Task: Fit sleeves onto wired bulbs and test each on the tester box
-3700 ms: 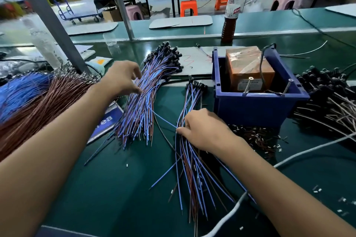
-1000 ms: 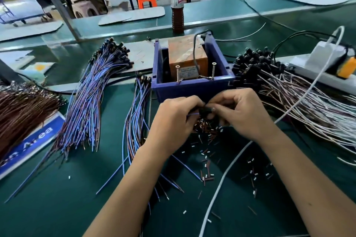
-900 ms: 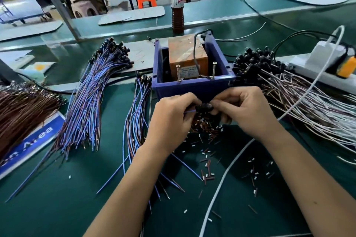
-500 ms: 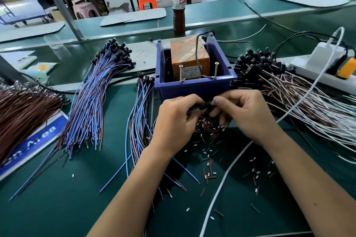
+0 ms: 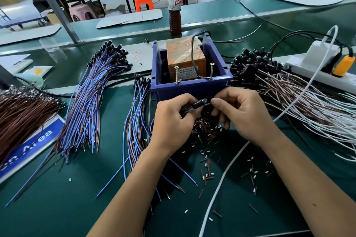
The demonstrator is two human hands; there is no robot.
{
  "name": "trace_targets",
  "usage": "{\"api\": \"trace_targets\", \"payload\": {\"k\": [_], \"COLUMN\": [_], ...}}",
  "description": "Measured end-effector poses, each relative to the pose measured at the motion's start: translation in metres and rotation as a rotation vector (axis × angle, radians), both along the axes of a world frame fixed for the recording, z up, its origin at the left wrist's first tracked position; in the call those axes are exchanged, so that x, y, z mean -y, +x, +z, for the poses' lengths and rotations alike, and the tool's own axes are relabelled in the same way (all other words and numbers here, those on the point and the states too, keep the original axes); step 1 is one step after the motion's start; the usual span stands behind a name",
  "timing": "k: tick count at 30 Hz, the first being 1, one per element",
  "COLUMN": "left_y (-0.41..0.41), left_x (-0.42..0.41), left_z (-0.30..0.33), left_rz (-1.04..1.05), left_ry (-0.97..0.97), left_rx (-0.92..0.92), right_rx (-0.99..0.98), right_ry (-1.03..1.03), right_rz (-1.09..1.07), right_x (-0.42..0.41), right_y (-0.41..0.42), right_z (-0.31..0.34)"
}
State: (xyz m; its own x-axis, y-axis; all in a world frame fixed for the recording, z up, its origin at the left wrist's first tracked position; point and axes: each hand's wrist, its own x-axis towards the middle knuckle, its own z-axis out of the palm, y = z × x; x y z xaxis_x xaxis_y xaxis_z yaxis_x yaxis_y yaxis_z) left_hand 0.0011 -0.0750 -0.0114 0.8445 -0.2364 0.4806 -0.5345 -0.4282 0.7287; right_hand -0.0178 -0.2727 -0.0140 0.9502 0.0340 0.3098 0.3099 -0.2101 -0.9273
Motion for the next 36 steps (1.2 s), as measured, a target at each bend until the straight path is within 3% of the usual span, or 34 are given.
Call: {"api": "trace_targets", "payload": {"k": [5, 14, 22, 25, 30, 36], "left_y": [0.003, -0.001, -0.008, -0.010, -0.008, -0.009], "left_x": [-0.006, -0.001, 0.008, 0.010, 0.010, 0.011], "left_z": [0.003, 0.003, 0.004, 0.004, 0.003, 0.004], "left_rz": [0.044, -0.037, -0.154, -0.130, 0.048, 0.063], "left_ry": [-0.107, -0.139, -0.347, -0.328, -0.021, -0.073], "left_rx": [-0.126, -0.186, -0.235, -0.168, 0.237, 0.239], "right_rx": [0.027, 0.017, -0.027, -0.040, -0.031, -0.078], "right_ry": [0.043, 0.067, 0.331, 0.404, 0.377, 0.466], "right_rz": [-0.083, 0.040, 0.080, 0.068, 0.012, 0.055], "right_x": [0.010, -0.005, -0.021, -0.022, -0.020, -0.023], "right_y": [0.002, -0.003, -0.009, -0.009, -0.007, -0.006], "right_z": [0.001, -0.001, 0.004, 0.004, 0.003, 0.003]}}
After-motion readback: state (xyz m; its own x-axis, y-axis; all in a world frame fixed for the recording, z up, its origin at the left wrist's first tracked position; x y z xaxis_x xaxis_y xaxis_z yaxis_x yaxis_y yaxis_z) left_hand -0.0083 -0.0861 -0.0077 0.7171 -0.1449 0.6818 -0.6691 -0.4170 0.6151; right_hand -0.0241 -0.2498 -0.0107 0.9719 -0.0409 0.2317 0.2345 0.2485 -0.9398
